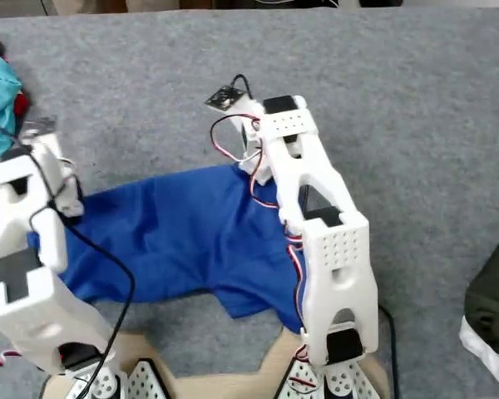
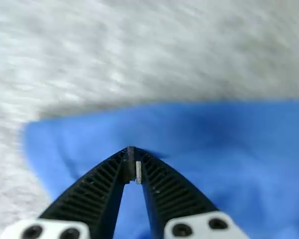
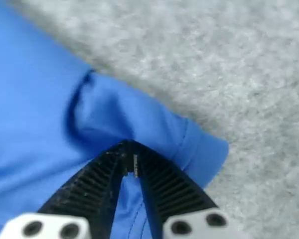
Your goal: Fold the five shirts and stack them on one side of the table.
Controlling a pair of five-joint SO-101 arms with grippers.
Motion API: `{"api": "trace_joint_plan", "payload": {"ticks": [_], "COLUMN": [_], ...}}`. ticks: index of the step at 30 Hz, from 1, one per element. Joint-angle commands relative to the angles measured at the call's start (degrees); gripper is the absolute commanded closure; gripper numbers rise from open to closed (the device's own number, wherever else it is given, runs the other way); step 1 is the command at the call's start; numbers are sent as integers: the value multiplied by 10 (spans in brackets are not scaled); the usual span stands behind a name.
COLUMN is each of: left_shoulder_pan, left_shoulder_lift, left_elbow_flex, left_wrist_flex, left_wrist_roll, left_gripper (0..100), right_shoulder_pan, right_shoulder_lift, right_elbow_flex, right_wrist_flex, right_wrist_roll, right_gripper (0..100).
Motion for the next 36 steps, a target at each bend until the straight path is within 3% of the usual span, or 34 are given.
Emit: {"api": "trace_joint_plan", "payload": {"ticks": [1,13,25,31,36], "left_shoulder_pan": [-45,-79,-115,-115,-113], "left_shoulder_lift": [32,187,197,192,192], "left_elbow_flex": [-98,-267,-367,-395,-494], "left_wrist_flex": [22,100,138,160,255], "left_wrist_roll": [0,1,-27,-25,-24], "left_gripper": [981,981,981,981,981], "right_shoulder_pan": [29,36,36,26,5], "right_shoulder_lift": [1,0,-3,-3,-3], "right_elbow_flex": [-35,-48,-74,-143,-248], "right_wrist_flex": [-18,-14,-4,63,145], "right_wrist_roll": [-1,23,24,24,25], "right_gripper": [993,993,993,993,993]}}
